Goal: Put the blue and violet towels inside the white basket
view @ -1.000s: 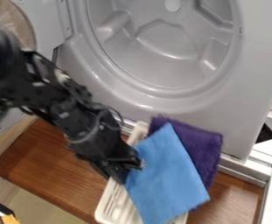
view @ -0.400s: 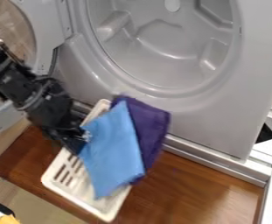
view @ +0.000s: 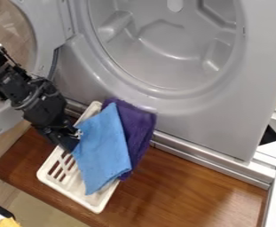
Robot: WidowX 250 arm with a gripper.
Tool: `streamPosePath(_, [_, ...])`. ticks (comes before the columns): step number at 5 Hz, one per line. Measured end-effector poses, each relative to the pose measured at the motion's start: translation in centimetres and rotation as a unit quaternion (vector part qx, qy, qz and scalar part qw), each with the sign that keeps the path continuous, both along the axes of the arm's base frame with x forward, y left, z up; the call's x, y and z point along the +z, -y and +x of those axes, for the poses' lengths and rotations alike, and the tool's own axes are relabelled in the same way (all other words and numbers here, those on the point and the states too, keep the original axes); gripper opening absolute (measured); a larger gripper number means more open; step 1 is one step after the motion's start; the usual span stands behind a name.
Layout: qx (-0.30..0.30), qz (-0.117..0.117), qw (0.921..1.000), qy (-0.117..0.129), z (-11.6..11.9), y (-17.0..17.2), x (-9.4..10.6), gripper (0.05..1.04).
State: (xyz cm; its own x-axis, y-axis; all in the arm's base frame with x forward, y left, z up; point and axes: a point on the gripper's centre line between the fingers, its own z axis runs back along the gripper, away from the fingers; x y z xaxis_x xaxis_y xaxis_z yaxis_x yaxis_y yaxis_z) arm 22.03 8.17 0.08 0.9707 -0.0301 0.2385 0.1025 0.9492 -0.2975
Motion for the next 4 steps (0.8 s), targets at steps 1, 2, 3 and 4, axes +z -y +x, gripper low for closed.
streamPosePath(1, [-0.021,0.016,0.9996,-0.003,0.7,0.6,-0.8,0.108])
streamPosePath(2, [-0.037,0.040,0.9985,-0.006,1.2,1.2,-1.4,0.108])
streamPosePath(3, [-0.024,0.041,0.9988,-0.008,1.3,1.3,-2.2,0.145])
streamPosePath(4, [-0.009,0.044,0.9989,-0.015,1.1,1.5,-2.5,0.356])
